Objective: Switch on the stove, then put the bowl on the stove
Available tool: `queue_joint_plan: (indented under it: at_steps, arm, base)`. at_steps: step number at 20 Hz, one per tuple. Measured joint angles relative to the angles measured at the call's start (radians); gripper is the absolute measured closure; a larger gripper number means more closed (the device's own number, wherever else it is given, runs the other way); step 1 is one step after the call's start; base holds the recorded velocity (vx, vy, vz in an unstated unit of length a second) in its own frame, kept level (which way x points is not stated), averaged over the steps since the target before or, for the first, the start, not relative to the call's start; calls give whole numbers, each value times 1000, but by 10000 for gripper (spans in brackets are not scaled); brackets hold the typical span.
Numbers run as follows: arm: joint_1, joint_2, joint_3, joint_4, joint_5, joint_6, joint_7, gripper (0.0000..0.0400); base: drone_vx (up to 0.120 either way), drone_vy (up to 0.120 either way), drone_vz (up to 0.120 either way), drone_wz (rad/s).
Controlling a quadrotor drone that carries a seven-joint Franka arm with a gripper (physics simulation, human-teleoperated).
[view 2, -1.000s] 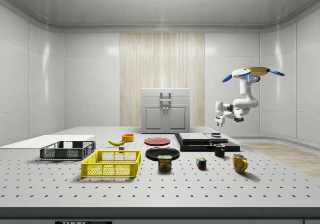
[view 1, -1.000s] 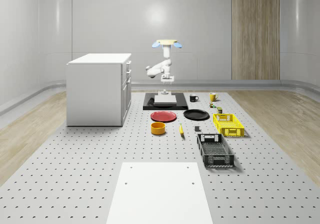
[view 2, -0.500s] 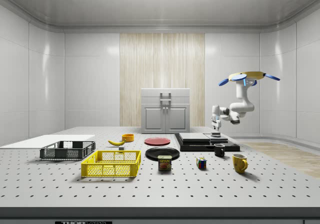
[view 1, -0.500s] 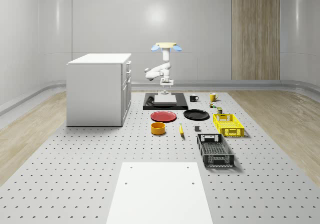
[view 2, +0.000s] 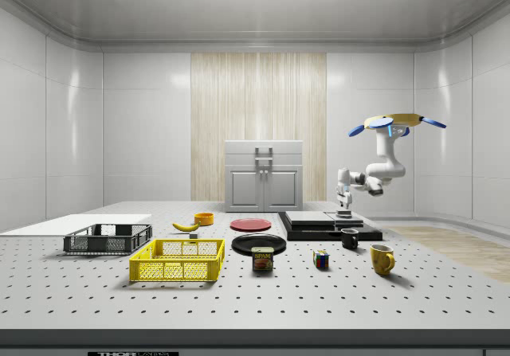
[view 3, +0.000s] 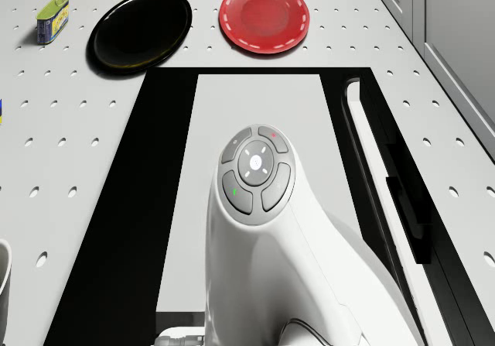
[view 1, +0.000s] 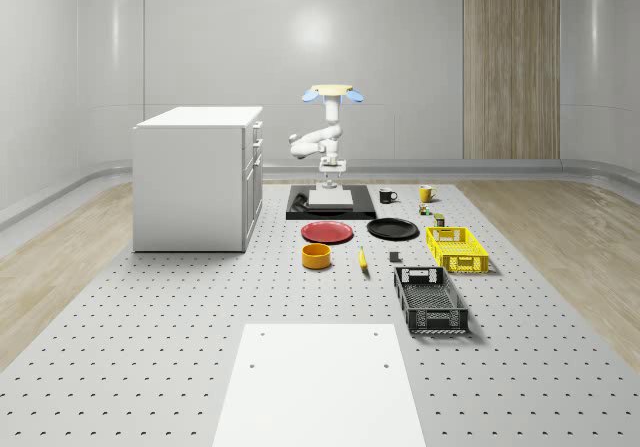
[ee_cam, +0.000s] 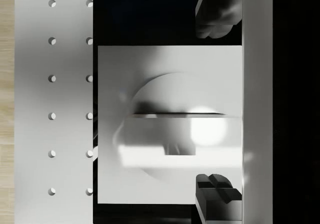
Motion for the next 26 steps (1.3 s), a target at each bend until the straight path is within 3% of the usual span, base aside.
queue_joint_plan:
  at_steps: [12,26]
  arm:
    - [-85,-26,-7,89,-16,61,4,0]
    - [-118,-71,-42,122,-36,129,13,0]
  base:
    - [0,0,0,0]
    - [0,0,0,0]
